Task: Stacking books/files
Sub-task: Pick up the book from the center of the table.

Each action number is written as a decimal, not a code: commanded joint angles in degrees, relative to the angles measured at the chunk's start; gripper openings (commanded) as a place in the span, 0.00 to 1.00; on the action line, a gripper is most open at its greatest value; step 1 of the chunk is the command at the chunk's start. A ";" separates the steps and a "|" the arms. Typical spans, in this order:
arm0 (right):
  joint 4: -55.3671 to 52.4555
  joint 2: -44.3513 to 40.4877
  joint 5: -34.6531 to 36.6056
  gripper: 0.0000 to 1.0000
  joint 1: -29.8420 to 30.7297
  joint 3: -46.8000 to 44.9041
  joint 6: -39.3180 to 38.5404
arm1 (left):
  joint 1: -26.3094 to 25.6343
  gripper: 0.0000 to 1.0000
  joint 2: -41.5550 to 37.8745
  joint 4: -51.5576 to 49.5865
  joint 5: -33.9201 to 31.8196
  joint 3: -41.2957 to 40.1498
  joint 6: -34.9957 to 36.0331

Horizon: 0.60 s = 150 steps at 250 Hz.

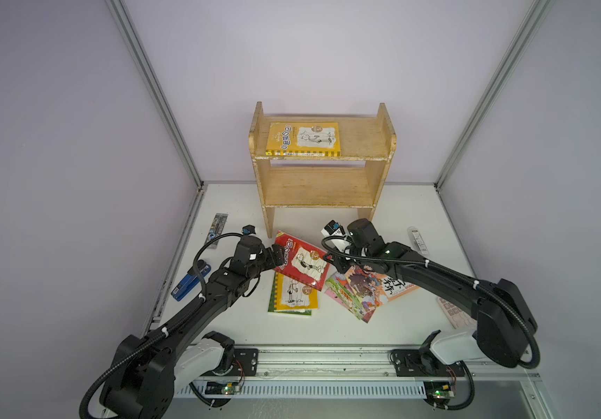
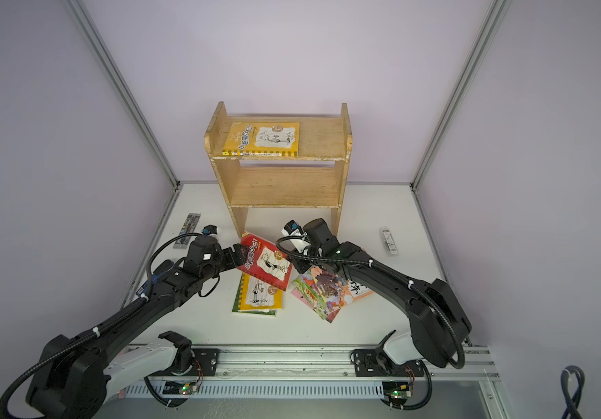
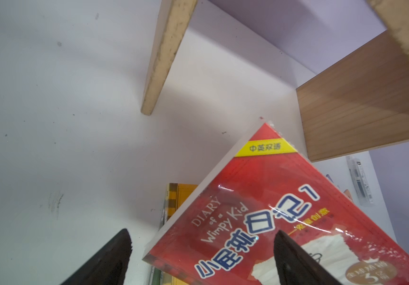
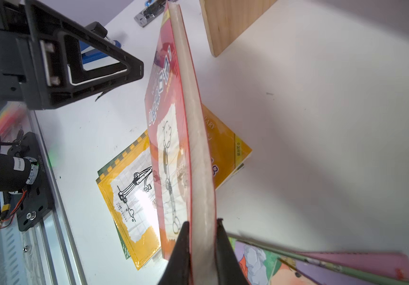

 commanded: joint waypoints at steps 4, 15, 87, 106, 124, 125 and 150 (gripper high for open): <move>-0.12 -2.43 -0.13 0.00 0.08 3.78 -6.73 | 0.23 0.93 -2.52 2.89 0.13 -0.71 1.88; -1.11 -3.16 -0.02 0.00 0.08 4.99 -8.17 | 0.23 0.93 -3.26 2.66 0.05 -0.81 2.04; -5.50 -5.27 8.26 0.00 0.04 13.87 -14.72 | 0.89 0.95 -10.87 3.83 6.16 -1.99 5.00; -5.70 -5.27 7.73 0.00 -0.01 15.64 -15.02 | 1.44 0.98 -13.47 4.57 9.08 -2.60 5.13; -5.14 -5.60 5.67 0.00 0.00 16.71 -14.67 | 2.18 1.00 -15.47 5.69 11.70 -3.46 4.33; -5.07 -5.61 5.56 0.00 0.00 16.82 -14.67 | 2.21 1.00 -15.56 5.73 11.80 -3.50 4.24; -4.67 -6.01 2.74 0.00 0.03 18.57 -13.92 | 3.36 1.00 -17.43 7.88 15.54 -4.32 2.19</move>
